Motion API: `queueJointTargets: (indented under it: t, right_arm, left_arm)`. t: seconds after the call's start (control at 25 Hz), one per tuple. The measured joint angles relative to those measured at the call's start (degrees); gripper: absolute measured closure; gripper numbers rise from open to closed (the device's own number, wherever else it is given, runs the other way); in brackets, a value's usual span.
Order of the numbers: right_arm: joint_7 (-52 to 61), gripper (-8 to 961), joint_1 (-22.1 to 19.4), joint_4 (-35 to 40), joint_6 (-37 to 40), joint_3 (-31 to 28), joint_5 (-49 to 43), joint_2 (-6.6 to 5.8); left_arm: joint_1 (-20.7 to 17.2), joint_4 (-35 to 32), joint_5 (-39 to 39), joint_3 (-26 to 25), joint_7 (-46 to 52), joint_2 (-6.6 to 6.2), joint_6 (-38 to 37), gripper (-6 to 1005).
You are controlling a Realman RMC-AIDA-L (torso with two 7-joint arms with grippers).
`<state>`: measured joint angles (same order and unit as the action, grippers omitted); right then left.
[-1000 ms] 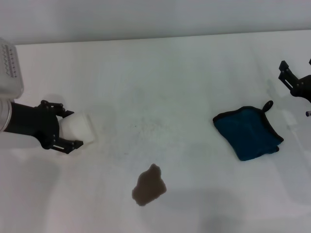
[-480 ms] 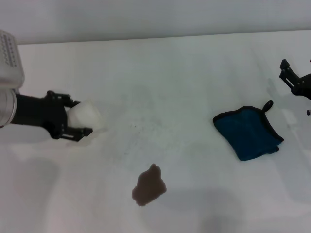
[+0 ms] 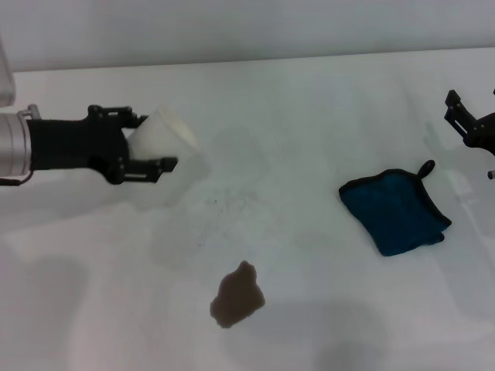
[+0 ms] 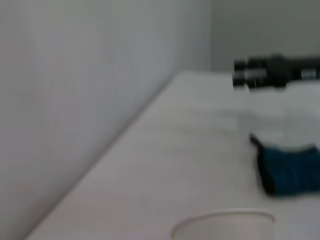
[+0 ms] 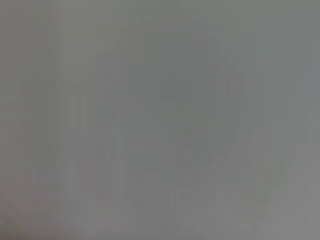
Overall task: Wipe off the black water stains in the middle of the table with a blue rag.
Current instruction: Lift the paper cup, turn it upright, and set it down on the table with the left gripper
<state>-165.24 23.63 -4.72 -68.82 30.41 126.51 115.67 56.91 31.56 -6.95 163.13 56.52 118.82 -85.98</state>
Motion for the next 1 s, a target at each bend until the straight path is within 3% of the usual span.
queueJointTargets:
  t: [0.24,0.44,0.56,0.64,0.76,1.0]
  right_arm:
    - [0.0,98,0.12,0.95,-0.32,0.26,-0.29,-0.02]
    - [0.07,98,0.09,1.39,-0.67,0.51,-0.39,-0.07]
    - [0.36,98,-0.22,2.07,-1.0,0.77,-0.45,-0.14]
    - [0.5,98,-0.45,2.35,-1.11,0.8,-0.47,-0.18]
    - [0.52,98,-0.8,2.56,-1.22,0.8,-0.49,-0.24]
    - [0.52,98,-1.17,3.34,-0.99,0.82,-0.58,-0.27]
  left_arm:
    - [-6.21,-7.07,-13.75,-0.07,-7.46,0.08,1.54,233]
    - [-12.3,-18.25,-23.39,-0.08,-18.8,0.12,8.56,239]
    - [-15.28,-24.34,-26.75,-0.08,-24.55,0.19,13.79,243]
    - [-15.28,-24.34,-26.75,-0.08,-24.55,0.19,13.79,245]
    - [-20.29,-32.18,-32.71,-0.1,-30.76,0.41,19.45,247]
    - [-25.27,-38.74,-36.87,-0.17,-37.27,0.72,22.78,247]
